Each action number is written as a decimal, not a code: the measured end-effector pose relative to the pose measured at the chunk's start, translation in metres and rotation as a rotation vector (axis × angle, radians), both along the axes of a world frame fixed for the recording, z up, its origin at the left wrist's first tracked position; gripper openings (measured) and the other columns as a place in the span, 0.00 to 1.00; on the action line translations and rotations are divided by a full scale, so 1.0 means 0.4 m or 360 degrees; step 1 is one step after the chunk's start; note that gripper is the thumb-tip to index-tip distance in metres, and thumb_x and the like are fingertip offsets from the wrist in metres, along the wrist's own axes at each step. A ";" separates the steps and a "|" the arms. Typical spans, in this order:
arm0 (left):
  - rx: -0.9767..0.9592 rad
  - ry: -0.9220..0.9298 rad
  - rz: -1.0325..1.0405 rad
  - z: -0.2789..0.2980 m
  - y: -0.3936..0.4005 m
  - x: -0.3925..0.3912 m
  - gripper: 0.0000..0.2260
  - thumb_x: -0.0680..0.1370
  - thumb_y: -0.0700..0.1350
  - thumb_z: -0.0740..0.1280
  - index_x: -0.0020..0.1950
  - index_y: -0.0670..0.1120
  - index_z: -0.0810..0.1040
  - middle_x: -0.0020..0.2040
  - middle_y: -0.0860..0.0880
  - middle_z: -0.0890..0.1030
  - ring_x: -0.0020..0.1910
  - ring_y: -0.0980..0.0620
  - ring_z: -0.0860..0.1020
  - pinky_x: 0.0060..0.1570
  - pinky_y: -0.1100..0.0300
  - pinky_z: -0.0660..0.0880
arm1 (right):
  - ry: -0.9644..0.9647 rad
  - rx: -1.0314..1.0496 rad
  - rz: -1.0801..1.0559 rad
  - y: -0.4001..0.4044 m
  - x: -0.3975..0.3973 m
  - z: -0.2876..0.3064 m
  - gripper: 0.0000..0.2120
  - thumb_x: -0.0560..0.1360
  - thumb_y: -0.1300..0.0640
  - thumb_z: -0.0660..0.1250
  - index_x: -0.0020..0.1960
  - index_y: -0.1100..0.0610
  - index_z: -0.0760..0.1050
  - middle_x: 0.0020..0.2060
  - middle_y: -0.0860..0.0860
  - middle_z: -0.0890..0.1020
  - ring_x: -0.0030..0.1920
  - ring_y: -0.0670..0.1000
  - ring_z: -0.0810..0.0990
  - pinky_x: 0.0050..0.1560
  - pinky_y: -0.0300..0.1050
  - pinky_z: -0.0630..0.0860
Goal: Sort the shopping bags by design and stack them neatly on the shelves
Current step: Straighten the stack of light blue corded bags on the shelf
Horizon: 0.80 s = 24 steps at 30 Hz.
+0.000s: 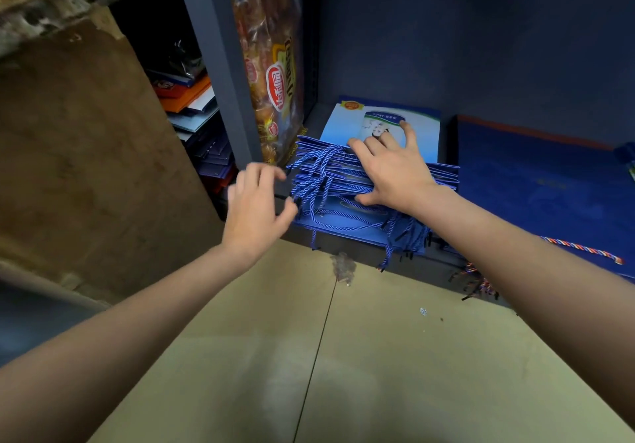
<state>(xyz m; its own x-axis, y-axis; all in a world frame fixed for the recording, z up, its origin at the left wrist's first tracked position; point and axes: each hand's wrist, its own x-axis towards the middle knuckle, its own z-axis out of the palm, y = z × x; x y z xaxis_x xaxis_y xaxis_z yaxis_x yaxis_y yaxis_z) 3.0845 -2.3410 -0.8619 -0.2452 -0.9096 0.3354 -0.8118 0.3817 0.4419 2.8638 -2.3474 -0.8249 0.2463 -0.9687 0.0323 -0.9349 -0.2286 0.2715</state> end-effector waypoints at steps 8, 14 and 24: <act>-0.0367 -0.0813 -0.0263 0.028 -0.070 -0.102 0.47 0.68 0.62 0.71 0.78 0.46 0.52 0.77 0.42 0.53 0.76 0.43 0.53 0.72 0.44 0.49 | -0.0007 -0.0063 0.0025 -0.002 -0.004 -0.007 0.43 0.68 0.39 0.70 0.73 0.57 0.56 0.62 0.55 0.73 0.65 0.58 0.69 0.70 0.65 0.46; -0.0556 -0.0880 -0.0393 -0.001 -0.123 -0.096 0.43 0.58 0.57 0.80 0.69 0.47 0.69 0.58 0.42 0.76 0.57 0.39 0.75 0.60 0.43 0.69 | 0.0043 -0.0116 0.0007 0.004 -0.002 -0.023 0.44 0.68 0.37 0.69 0.74 0.56 0.56 0.63 0.55 0.72 0.65 0.59 0.67 0.70 0.67 0.45; -0.0836 -0.0873 -0.0445 0.029 -0.177 -0.097 0.39 0.63 0.56 0.77 0.68 0.50 0.63 0.57 0.42 0.77 0.54 0.39 0.75 0.58 0.43 0.69 | 0.0125 -0.0570 -0.0025 0.109 -0.054 -0.066 0.62 0.52 0.36 0.79 0.76 0.55 0.52 0.71 0.62 0.63 0.69 0.65 0.64 0.68 0.69 0.54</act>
